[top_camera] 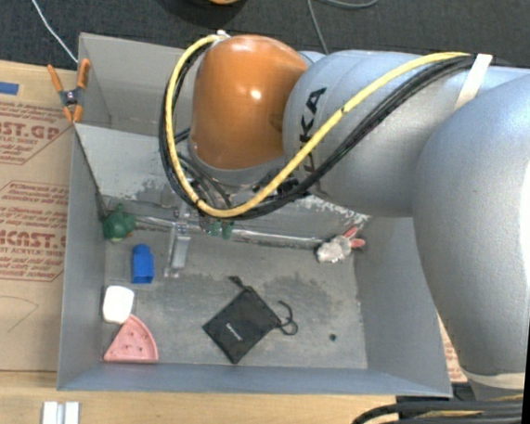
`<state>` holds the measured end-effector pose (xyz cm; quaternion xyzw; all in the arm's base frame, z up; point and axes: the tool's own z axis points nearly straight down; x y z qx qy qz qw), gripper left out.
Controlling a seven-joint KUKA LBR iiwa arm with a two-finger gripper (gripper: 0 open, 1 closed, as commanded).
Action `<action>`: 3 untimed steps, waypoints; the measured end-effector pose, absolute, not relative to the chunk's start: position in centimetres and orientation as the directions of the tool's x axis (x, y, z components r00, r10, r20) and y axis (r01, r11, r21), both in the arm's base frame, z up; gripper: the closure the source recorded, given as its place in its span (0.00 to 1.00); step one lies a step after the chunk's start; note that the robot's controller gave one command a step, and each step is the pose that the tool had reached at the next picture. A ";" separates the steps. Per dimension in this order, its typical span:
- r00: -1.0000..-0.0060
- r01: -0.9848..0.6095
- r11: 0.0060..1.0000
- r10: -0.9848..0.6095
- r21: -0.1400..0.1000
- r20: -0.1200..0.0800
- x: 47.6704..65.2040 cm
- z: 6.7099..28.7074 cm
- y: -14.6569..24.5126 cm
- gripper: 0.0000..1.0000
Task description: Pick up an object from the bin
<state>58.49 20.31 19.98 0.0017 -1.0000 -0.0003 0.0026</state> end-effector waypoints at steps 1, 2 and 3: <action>-1.000 -0.001 1.000 -0.001 0.002 -0.002 58.6 20.5 20.2 0.00; -0.984 -0.177 0.984 -0.177 0.002 0.000 56.9 11.8 18.3 0.00; -0.982 -0.188 0.982 -0.188 0.003 -0.002 55.8 10.5 16.5 0.00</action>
Offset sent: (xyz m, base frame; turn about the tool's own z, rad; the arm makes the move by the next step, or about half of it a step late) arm -0.0231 -0.0285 -0.1187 -0.2456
